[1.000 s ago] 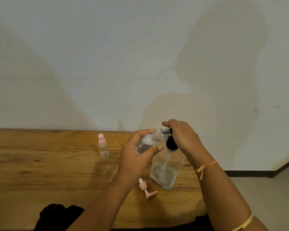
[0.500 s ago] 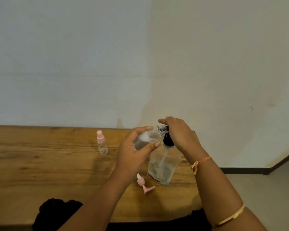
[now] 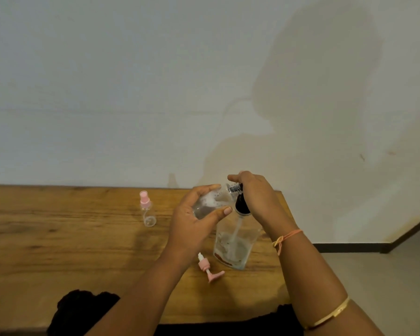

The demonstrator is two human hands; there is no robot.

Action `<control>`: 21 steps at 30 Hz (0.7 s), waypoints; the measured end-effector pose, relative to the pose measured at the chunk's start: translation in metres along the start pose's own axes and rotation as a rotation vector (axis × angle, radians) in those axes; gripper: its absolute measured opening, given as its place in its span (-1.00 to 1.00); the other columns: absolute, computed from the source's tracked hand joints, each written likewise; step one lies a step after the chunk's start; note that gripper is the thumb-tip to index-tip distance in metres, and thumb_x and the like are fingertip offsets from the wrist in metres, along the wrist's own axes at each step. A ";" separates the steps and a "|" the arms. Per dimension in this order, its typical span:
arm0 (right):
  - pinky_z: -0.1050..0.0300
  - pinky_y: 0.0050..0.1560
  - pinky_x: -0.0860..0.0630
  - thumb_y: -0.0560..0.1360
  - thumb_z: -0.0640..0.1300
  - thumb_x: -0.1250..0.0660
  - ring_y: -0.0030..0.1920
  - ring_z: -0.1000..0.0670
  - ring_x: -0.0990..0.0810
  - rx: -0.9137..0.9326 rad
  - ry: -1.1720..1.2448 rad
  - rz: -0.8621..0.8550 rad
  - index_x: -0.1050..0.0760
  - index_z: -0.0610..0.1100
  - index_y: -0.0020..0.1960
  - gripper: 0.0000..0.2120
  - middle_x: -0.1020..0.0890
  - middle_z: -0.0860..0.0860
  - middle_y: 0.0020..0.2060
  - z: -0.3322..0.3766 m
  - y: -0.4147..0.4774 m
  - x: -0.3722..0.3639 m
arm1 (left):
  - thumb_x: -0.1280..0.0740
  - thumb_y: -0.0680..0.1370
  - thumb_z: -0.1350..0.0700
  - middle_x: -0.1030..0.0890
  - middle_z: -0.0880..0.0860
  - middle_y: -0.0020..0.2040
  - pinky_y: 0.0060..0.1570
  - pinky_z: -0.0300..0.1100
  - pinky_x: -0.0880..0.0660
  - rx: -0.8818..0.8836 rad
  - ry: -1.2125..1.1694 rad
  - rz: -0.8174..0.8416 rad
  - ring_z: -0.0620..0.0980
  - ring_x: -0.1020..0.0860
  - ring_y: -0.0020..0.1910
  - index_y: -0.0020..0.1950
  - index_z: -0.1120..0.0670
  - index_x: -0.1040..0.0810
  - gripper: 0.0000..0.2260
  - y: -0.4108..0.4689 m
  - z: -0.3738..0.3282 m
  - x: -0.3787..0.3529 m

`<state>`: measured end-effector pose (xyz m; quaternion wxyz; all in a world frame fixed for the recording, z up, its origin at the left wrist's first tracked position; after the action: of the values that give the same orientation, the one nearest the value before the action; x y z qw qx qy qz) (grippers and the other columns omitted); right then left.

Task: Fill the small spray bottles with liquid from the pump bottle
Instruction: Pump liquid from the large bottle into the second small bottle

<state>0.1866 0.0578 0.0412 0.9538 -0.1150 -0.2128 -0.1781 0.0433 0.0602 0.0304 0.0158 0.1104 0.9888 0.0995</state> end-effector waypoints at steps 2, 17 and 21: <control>-0.02 0.33 -0.29 0.59 -0.06 0.02 0.20 -0.02 -0.43 0.005 0.005 0.020 -0.54 -0.05 0.21 -0.60 -0.51 -0.01 0.27 0.001 0.000 0.001 | -0.46 0.22 -0.02 -0.60 -0.13 0.03 0.03 -0.09 -0.58 0.001 0.008 0.005 -0.14 -0.56 0.07 -0.01 -0.18 -0.55 -0.65 0.000 -0.001 -0.001; -0.15 0.37 -0.25 0.59 -0.08 -0.02 0.25 -0.06 -0.43 -0.004 0.089 -0.041 -0.58 0.01 0.08 -0.65 -0.43 0.08 0.01 -0.004 -0.002 0.003 | -0.46 0.23 0.00 -0.61 -0.10 0.03 -0.02 -0.22 -0.57 -0.010 0.001 0.015 -0.16 -0.57 0.05 0.00 -0.16 -0.54 -0.65 -0.001 -0.003 0.000; -0.20 0.38 -0.21 0.58 -0.06 0.00 0.23 -0.08 -0.44 0.006 0.060 -0.051 -0.58 0.00 0.10 -0.63 -0.48 0.06 0.03 -0.006 -0.001 0.005 | -0.48 0.31 0.14 -0.61 -0.12 -0.01 -0.08 -0.27 -0.57 0.001 -0.019 0.017 -0.19 -0.58 0.00 0.01 -0.13 -0.55 -0.67 -0.002 -0.001 -0.002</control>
<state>0.1923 0.0537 0.0383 0.9553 -0.1012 -0.1874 -0.2049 0.0448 0.0579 0.0309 0.0243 0.1200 0.9876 0.0981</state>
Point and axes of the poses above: each hand's wrist, its own y-axis towards the middle knuckle, its own x-axis out of the back of the hand, z = x × y, the point moved 10 cm from there along y, towards the middle knuckle
